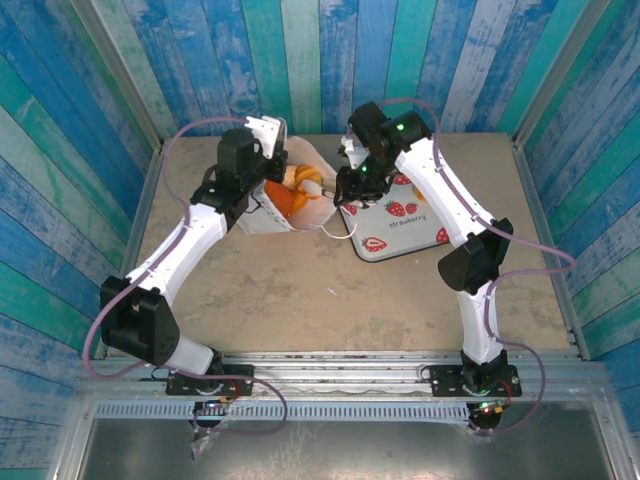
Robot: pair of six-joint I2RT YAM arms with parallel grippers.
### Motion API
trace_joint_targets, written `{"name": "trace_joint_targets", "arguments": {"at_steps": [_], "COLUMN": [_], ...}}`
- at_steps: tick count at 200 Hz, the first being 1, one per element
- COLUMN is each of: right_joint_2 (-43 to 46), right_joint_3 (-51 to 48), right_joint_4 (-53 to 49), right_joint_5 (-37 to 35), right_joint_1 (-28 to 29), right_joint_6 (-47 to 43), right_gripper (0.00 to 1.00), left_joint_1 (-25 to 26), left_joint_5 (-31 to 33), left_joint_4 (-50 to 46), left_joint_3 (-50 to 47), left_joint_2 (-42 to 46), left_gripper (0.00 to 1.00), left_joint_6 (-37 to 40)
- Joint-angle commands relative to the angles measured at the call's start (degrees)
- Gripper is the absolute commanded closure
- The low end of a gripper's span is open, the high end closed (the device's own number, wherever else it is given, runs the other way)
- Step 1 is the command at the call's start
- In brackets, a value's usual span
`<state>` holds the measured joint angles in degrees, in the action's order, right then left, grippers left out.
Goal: Take the fake bread out of the paper bag
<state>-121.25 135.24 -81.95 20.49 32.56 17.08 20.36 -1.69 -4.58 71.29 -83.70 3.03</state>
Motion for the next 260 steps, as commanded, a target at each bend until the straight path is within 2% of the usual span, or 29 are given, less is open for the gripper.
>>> {"name": "trace_joint_targets", "arguments": {"at_steps": [1,78,193,260], "right_joint_2": [-1.39,-3.62,-1.13,4.09], "right_joint_3": [1.88,3.54,3.06,-1.37], "right_joint_4": [0.23,1.09,2.82,4.74], "right_joint_5": [0.61,1.38,2.45,4.23], "right_joint_1": [-0.25,-0.48,-0.62,-0.55], "right_joint_6": [0.06,0.48,0.85,1.3], "right_gripper": [0.52,0.51,0.71,0.73], "left_joint_1": [0.4,0.47,0.47,0.5], "left_joint_5": [-1.03,-1.38,-0.68,0.7], "left_joint_4": [3.08,3.41,3.7,3.84], "left_joint_3": [1.49,1.18,1.4,1.71], "left_joint_2": [-1.46,-1.53,-2.59,-3.45], "left_gripper": [0.99,0.99,0.99,0.99], "left_joint_6": [0.38,0.09,-1.01,-2.19]}}
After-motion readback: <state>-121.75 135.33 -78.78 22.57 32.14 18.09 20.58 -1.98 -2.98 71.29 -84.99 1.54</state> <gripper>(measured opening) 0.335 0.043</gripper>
